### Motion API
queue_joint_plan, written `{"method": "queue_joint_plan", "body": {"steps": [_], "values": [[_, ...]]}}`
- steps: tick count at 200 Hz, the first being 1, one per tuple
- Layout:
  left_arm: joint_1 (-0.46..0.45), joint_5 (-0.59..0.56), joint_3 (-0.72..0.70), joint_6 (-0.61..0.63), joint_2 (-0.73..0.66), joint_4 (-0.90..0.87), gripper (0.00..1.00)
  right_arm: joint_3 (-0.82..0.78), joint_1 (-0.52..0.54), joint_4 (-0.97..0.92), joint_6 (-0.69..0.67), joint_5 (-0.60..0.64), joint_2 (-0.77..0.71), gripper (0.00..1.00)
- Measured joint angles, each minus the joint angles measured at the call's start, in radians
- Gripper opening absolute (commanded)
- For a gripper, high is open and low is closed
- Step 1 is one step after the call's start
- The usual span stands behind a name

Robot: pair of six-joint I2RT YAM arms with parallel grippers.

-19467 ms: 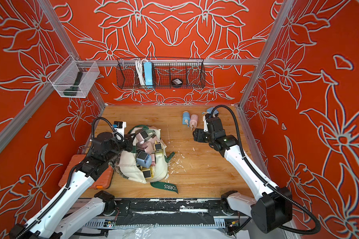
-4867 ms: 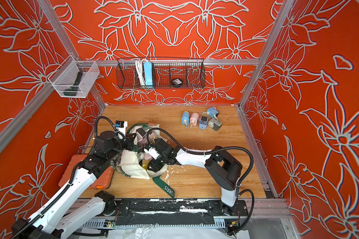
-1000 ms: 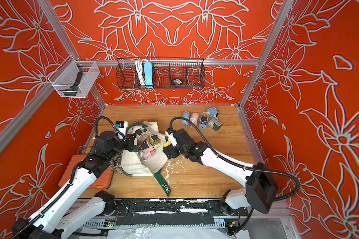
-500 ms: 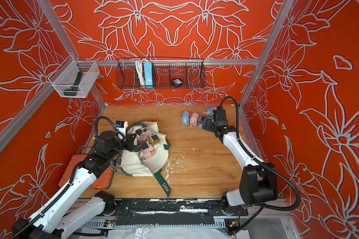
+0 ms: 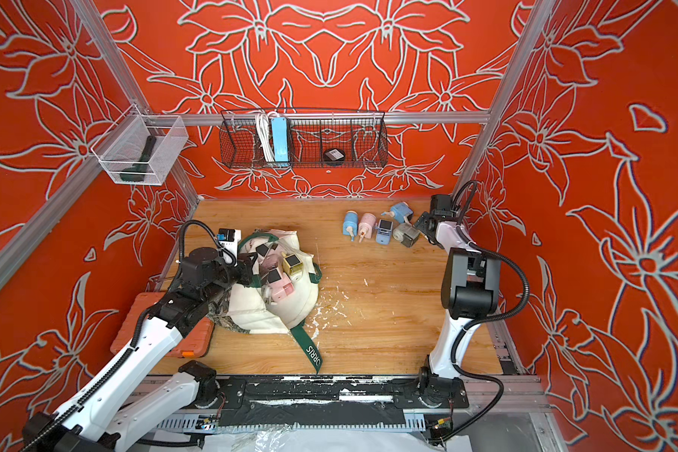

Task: Take out the pencil sharpeners from the tote bags
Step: Place the pencil sharpener at the corner of the board.

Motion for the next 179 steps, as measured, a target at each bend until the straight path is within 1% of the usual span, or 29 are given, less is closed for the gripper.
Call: {"method": "queue_joint_plan", "body": {"steps": [30,65,93,142,179], "values": [[0.000,0.000,0.000,0.000,0.000,0.000,0.00,0.113,0.000,-0.029,0.011,0.016,0.120,0.74],[0.000,0.000,0.000,0.000,0.000,0.000,0.00,0.212,-0.001,-0.072,0.011,0.037,0.196,0.78],[0.000,0.000,0.000,0.000,0.000,0.000,0.00,0.237,-0.004,-0.093,0.004,0.045,0.221,0.82],[0.000,0.000,0.000,0.000,0.001,0.000,0.00,0.266,-0.004,-0.130,-0.018,0.045,0.264,0.98],[0.000,0.000,0.000,0.000,0.001,0.000,0.00,0.267,-0.003,-0.135,-0.031,0.042,0.263,0.99]]}}
